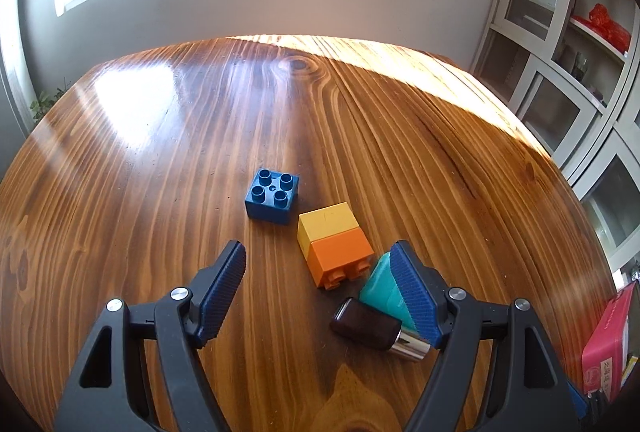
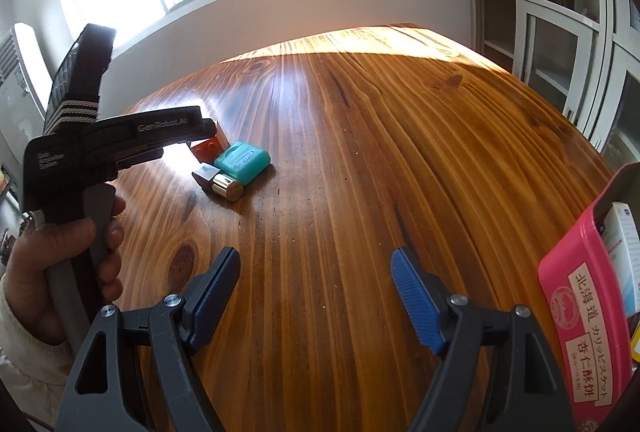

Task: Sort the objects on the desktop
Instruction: 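Grasp the orange-yellow block with the left tool, then grasp the brown-silver tube with the right tool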

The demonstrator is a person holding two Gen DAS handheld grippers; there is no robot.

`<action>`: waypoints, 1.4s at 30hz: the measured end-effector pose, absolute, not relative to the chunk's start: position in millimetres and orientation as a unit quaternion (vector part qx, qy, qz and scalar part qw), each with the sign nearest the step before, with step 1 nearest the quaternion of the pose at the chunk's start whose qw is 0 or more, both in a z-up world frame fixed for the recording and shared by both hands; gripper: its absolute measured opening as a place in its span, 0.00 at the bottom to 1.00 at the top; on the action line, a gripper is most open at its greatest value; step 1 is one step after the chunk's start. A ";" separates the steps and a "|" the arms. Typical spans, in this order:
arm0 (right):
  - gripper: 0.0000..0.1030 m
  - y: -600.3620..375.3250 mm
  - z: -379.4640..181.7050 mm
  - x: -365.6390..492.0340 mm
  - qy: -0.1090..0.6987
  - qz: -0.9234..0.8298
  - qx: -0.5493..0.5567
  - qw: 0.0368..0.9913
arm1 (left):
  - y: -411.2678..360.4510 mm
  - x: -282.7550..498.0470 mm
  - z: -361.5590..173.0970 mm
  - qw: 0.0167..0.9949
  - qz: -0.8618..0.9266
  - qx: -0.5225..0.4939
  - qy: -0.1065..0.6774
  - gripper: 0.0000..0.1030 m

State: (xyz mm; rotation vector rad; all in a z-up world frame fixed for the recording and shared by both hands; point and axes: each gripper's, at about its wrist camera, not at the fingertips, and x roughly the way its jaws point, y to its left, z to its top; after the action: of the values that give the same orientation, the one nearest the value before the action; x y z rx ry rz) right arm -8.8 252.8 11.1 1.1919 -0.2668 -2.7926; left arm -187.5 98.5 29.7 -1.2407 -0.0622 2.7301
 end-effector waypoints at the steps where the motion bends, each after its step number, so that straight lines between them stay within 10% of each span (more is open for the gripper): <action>1: 0.79 251.5 11.1 -8.5 -0.085 -0.915 0.391 0.049 | 99.2 -190.9 27.4 0.069 0.907 -0.415 -0.020 0.76; 9: 0.79 244.7 11.0 -8.6 -0.073 -0.915 0.392 0.057 | 96.1 -203.1 16.0 0.060 0.907 -0.416 -0.013 0.75; 16: 0.79 249.2 12.0 -8.5 -0.077 -0.916 0.390 0.053 | 91.8 -206.2 8.5 0.069 0.900 -0.430 -0.014 0.35; 42: 0.79 236.3 3.8 -26.9 -0.089 -0.902 0.405 0.117 | 23.4 -141.9 23.8 0.018 0.913 -0.407 -0.018 0.35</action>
State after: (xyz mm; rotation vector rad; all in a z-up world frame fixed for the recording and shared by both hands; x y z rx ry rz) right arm -26.9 236.3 3.8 1.1851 -0.2596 -2.6414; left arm -141.9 23.4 23.8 -1.2633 -0.0558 2.8367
